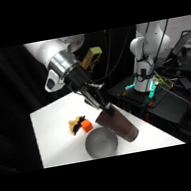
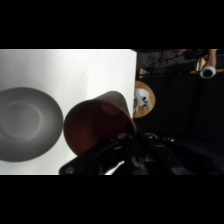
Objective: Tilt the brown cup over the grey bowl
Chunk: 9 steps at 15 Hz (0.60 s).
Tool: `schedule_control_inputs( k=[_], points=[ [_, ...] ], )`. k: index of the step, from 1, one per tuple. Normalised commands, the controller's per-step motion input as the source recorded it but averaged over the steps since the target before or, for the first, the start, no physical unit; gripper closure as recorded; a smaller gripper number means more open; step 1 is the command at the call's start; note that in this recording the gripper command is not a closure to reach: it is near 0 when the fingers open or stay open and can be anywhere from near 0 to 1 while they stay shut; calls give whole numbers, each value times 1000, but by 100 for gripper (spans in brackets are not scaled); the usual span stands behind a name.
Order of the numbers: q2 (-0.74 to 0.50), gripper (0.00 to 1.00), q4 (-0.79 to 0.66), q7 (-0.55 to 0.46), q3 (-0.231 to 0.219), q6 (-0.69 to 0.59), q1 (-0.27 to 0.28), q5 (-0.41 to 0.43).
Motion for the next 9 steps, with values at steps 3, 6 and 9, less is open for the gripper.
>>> schedule_control_inputs(
  k=[3, 6, 9],
  points=[
    [397, 10, 551, -141, -13, -724, -175, 418],
    [308, 11, 446, 7, -37, -497, -62, 335],
    [108, 11, 280, 96, -109, -95, 89, 21]
  ],
)
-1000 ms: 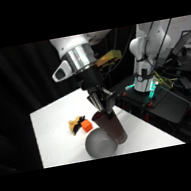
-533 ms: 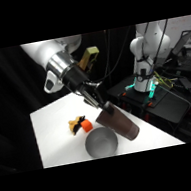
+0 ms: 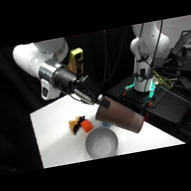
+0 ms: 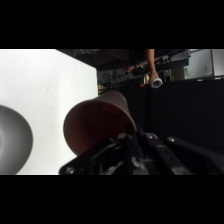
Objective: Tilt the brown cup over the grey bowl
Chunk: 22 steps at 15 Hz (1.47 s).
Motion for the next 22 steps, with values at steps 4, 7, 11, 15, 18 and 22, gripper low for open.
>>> schedule_control_inputs(
  k=[4, 7, 11, 15, 18, 22],
  points=[
    [-183, 10, -3, 139, -172, 303, 200, -423],
    [-352, 10, -244, 142, -104, 403, 132, -490],
    [-459, 10, -465, 142, -84, 516, 59, -470],
    [-515, 11, -666, 169, -135, 633, -26, -392],
    [-410, 10, -634, 268, -168, 635, -105, -338],
    [-333, 10, -551, 449, -151, 549, -63, -375]
  ],
)
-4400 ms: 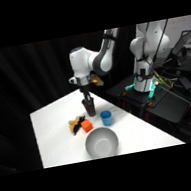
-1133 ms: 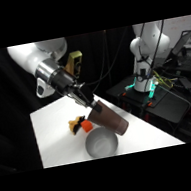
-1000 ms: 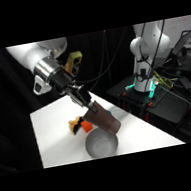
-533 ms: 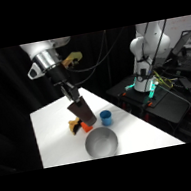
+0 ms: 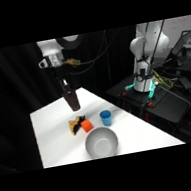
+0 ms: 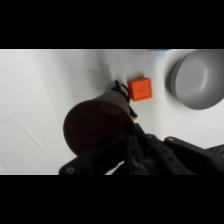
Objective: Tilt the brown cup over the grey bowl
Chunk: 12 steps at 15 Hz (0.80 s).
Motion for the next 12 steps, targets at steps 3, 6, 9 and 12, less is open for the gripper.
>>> schedule_control_inputs(
  k=[3, 6, 9, 12],
  points=[
    [-226, 10, -469, 566, -81, 453, 18, -329],
    [-112, 11, -402, 424, -10, 358, 28, -97],
    [-39, 11, -298, 259, 9, 337, 11, 58],
    [-17, 11, -212, 210, -9, 324, 27, 41]
  ],
)
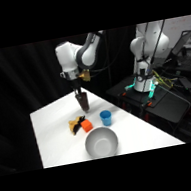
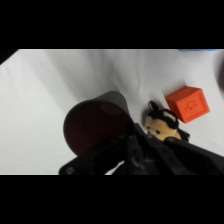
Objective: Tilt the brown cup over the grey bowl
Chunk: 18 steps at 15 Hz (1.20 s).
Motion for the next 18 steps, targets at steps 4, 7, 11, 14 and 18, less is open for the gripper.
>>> schedule_control_inputs(
  k=[4, 7, 11, 14, 18],
  points=[
    [-23, 6, -117, 193, -25, 252, 47, 52],
    [-28, 0, -50, 196, -53, 140, 80, -3],
    [-88, 0, -56, 201, -78, 85, 108, -89],
    [-213, 0, -65, 123, -72, -18, 85, -75],
    [-444, 0, -69, 30, -53, -346, 58, -91]
  ],
)
